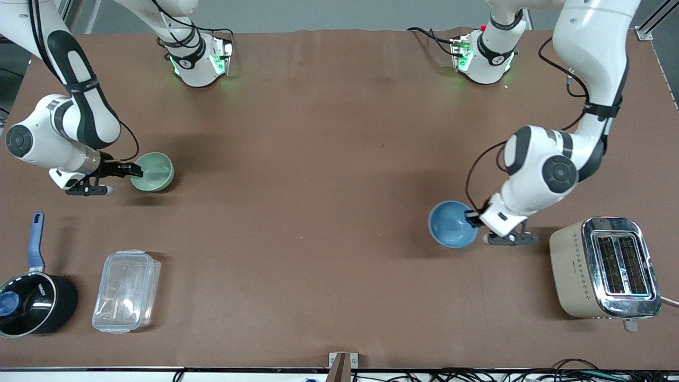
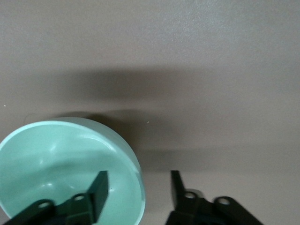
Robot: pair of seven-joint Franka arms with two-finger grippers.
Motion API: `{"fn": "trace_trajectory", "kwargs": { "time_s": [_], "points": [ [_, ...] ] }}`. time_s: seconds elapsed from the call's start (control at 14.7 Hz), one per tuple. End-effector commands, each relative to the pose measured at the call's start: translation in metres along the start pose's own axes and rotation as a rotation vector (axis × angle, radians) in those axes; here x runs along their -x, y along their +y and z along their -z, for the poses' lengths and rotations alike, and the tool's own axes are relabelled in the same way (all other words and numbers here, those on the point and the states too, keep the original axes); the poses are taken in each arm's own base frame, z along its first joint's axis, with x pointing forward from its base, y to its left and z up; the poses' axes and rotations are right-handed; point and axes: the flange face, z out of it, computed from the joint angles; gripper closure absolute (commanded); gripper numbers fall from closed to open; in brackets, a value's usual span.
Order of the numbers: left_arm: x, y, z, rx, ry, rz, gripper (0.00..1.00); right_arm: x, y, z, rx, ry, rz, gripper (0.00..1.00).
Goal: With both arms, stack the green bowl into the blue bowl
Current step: 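Slide the blue bowl toward the table middle with the left gripper, then lift the green bowl with the right gripper while the left gripper withdraws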
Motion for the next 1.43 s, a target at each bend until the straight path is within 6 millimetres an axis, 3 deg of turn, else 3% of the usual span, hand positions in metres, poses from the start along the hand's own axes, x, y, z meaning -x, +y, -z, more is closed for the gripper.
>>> {"fn": "trace_trajectory", "kwargs": {
  "time_s": [0.0,0.2,0.41,0.68,0.82,0.95,1.23,1.36],
  "points": [
    [0.026,0.080,0.009,0.047,-0.022,0.052,1.00,0.012,-0.005,-0.011,-0.022,-0.017,0.006,0.58],
    [0.061,0.185,0.001,0.069,-0.031,0.120,1.00,0.012,-0.006,-0.012,-0.023,-0.020,0.006,0.72],
    [0.091,0.268,-0.026,0.062,-0.033,0.149,1.00,0.012,-0.008,-0.013,-0.023,-0.025,0.012,0.93],
    [0.127,0.335,-0.078,0.050,-0.026,0.194,1.00,0.011,-0.013,-0.007,-0.030,-0.044,0.018,0.97],
    [0.139,0.347,-0.096,0.068,-0.016,0.197,0.99,0.006,-0.020,0.004,-0.029,-0.043,0.026,0.98],
    [0.143,0.348,-0.107,0.056,-0.015,0.190,0.98,-0.001,-0.027,0.029,-0.033,-0.052,0.038,0.98],
    [0.143,0.348,-0.119,0.063,-0.016,0.193,0.84,-0.028,-0.054,0.108,-0.050,-0.132,0.008,0.98],
    [0.135,0.344,-0.114,0.078,-0.002,0.199,0.56,-0.042,-0.086,0.160,-0.036,-0.162,-0.018,0.98]
  ]
}}
